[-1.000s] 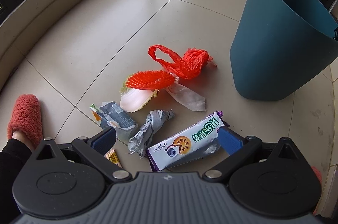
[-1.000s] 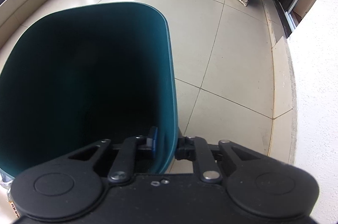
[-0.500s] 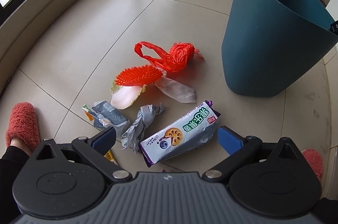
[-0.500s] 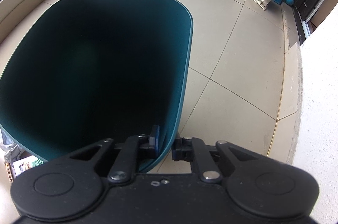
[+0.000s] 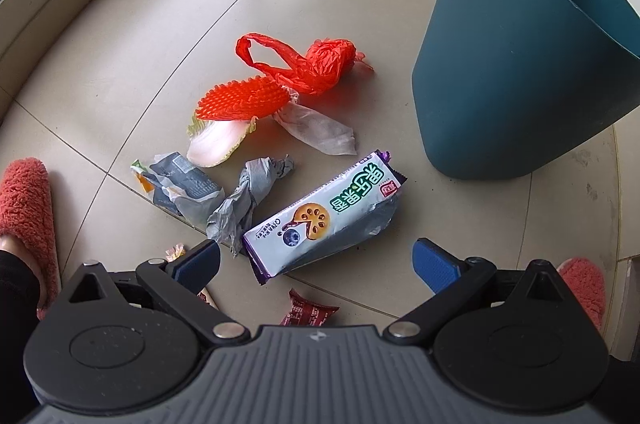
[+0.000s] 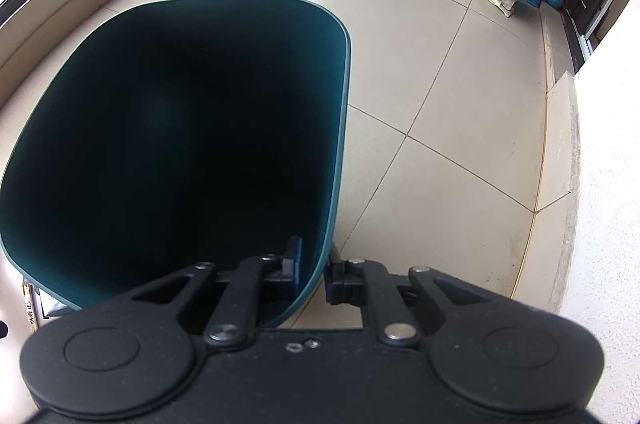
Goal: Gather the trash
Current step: 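Lower the left tool onto the white-and-purple snack wrapper and close on it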
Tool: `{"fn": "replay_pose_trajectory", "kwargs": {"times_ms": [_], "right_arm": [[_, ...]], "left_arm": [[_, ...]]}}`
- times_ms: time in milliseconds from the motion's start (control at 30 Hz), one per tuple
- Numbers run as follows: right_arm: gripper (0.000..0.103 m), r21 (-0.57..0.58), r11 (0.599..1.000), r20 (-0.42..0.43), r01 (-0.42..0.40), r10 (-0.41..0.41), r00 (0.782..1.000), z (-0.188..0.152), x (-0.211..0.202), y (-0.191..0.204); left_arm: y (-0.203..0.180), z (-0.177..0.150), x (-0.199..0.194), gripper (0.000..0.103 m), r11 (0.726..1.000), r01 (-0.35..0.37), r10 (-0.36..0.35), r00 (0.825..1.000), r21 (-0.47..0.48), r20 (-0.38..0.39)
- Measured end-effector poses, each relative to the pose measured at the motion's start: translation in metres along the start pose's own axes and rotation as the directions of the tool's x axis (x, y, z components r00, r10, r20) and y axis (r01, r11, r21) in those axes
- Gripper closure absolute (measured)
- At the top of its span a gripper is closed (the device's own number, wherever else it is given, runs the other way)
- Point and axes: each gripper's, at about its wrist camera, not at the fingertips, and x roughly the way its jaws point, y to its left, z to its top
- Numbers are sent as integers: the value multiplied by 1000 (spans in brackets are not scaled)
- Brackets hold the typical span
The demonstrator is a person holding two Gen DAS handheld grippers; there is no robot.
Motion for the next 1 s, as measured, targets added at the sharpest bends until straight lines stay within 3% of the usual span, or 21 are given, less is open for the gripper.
{"fn": "replay_pose_trajectory", "kwargs": {"times_ms": [300, 400, 533, 600, 667, 767, 833, 1000], "right_arm": [[93, 19, 1000, 12, -11, 11, 1000, 4, 6, -9], [93, 24, 1000, 15, -13, 13, 1000, 6, 8, -11], [93, 31, 999, 17, -17, 17, 1000, 2, 6, -6], [93, 30, 999, 17, -16, 16, 1000, 3, 6, -6], [93, 30, 999, 17, -17, 17, 1000, 3, 6, -6], [93, 23, 1000, 17, -17, 17, 1000, -9, -3, 4], [93, 25, 1000, 17, -19, 19, 1000, -10, -4, 4], [93, 18, 1000, 14, -20, 19, 1000, -10, -4, 4]], "left_arm": [[-1, 7, 26, 3, 998, 63, -63, 998, 12, -13], [-5, 12, 39, 3, 997, 54, -52, 998, 51, -30], [-5, 17, 58, 3, 992, 115, -112, 992, 60, -56], [-7, 19, 64, 3, 983, 155, -153, 988, 102, -22], [-11, 22, 74, 3, 981, 132, -130, 991, 145, -20], [-16, 28, 101, 3, 978, 74, -58, 995, 193, -85], [-18, 30, 116, 3, 963, 116, -88, 989, 243, -123], [-31, 27, 144, 3, 896, 97, -54, 992, 433, -111]]}}
